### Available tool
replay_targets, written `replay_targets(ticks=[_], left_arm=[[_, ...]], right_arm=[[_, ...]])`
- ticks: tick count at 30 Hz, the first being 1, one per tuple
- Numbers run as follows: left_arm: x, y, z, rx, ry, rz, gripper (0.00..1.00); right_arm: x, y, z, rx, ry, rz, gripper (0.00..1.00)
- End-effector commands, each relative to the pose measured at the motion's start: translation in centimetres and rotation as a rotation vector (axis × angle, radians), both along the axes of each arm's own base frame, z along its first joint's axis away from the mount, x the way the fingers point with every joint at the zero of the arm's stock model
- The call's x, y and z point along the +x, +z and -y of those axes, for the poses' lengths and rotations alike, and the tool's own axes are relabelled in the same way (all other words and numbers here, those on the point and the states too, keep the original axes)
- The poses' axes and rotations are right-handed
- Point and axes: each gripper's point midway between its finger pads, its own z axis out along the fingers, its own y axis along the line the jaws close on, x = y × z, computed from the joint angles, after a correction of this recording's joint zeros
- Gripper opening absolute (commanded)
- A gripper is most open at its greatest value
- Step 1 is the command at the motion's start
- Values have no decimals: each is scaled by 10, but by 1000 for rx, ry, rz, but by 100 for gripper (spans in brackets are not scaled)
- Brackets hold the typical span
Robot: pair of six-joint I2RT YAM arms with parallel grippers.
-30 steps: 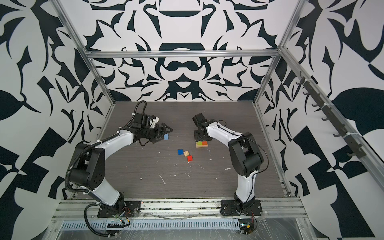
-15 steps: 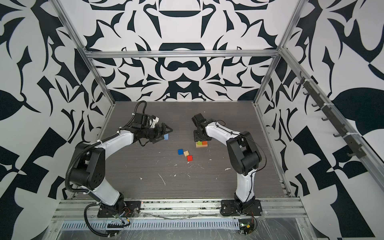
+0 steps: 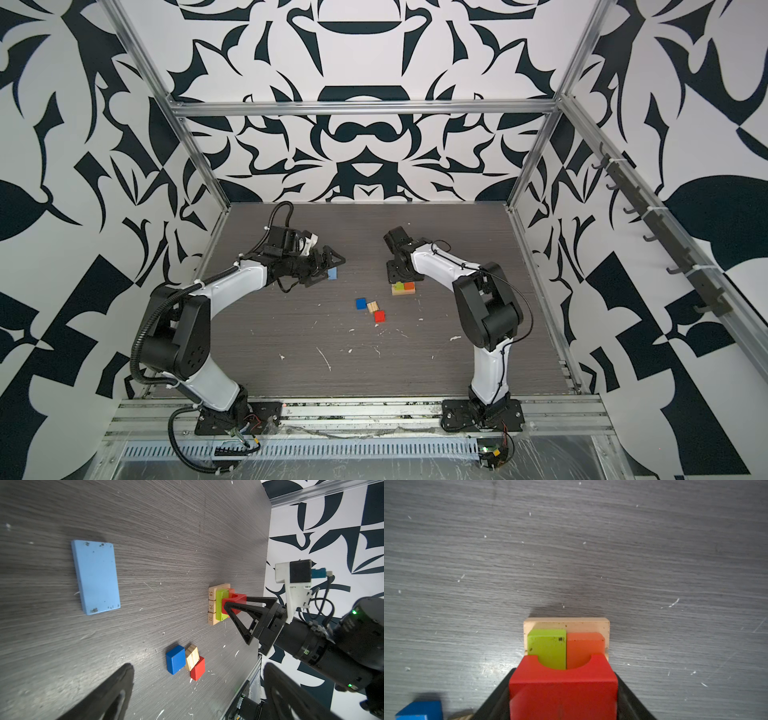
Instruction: Build the wood block tower
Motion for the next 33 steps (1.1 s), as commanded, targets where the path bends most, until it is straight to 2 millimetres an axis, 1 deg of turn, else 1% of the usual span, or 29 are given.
replay_targets(ticks=[1,9,13,15,20,23,29,33], left_arm=[[4,2,3,-3,-2,9,99],[4,3,4,-5,-5,10,100],[4,2,3,0,-5,8,100],[4,-1,2,13,-7,-2,99],[5,-14,-8,118,0,-51,99],[9,-19,-14,163,19,-56,100],[21,-34,-25,281,59,-95,100],[31,-41,-30,346,77,-94,99]], right_arm=[[11,20,1,4,-12,49,68],[11,21,0,6,-5,50,75],[12,25,-2,15,-4,60,80],[12,28,-6,36,11,60,82],[17,45,-5,27,42,115,90],[18,58,-6,33,61,145,92],[16,81,-5,49,77,193,93],[10,97,-6,84,85,214,93]])
